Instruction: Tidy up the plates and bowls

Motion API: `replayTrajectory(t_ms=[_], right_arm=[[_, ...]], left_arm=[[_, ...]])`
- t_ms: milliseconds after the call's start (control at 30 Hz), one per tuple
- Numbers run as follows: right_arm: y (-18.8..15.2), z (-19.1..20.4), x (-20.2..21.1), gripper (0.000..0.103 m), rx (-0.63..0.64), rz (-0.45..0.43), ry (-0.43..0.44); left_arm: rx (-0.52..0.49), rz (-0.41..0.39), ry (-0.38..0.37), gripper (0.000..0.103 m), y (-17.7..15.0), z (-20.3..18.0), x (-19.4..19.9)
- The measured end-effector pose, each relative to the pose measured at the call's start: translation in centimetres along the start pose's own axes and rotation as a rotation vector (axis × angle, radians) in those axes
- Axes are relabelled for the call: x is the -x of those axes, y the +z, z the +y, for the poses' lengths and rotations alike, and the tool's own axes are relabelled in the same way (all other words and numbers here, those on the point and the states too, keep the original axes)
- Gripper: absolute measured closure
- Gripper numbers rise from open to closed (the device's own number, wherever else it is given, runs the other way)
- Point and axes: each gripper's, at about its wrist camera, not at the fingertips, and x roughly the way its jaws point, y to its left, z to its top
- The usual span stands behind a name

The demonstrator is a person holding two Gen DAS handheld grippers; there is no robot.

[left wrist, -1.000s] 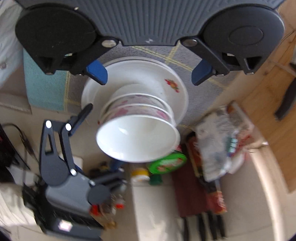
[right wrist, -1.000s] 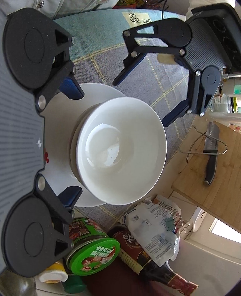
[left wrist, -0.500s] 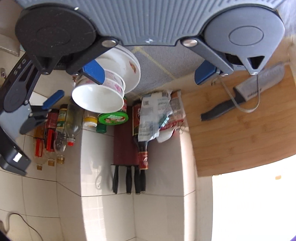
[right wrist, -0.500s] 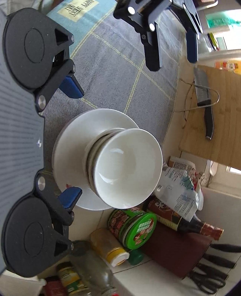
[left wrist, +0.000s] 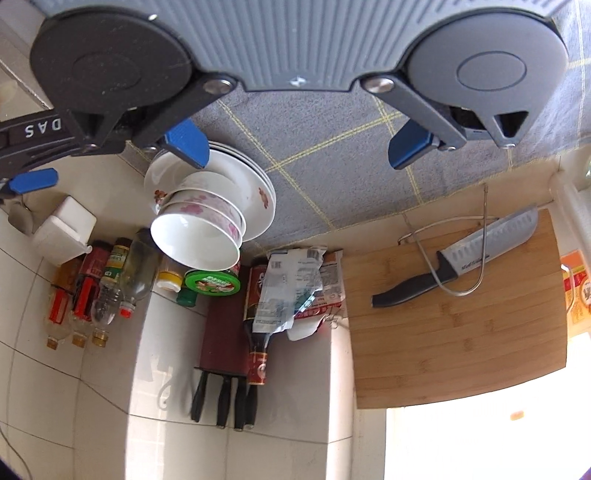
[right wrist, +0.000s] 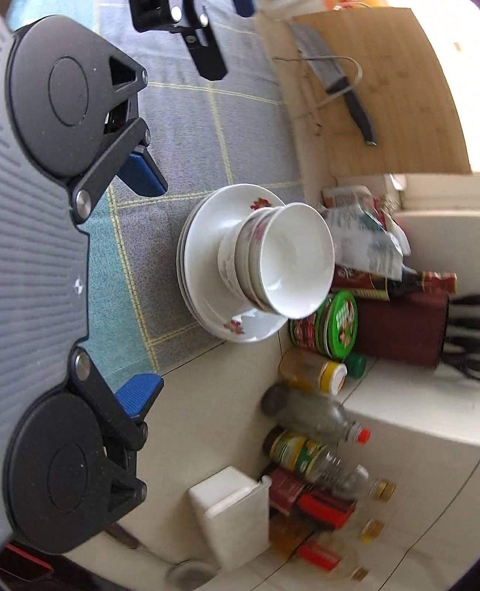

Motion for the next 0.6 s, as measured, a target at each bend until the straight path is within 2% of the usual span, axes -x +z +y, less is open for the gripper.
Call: replayTrajectory(t_ms=[133,600], right_arm=[[-0.2,-0.6,1.1,0.0,-0.067,-0.028,0.022],[-0.5,-1.7,1.7,0.0,-0.088,-0.042,0.044]], left_arm=[[-0.002,0.027,0.019,0.001,0.2,-0.8,0.0],[-0.015,0.031,0.048,0.001,0.4,-2.6,0.1]])
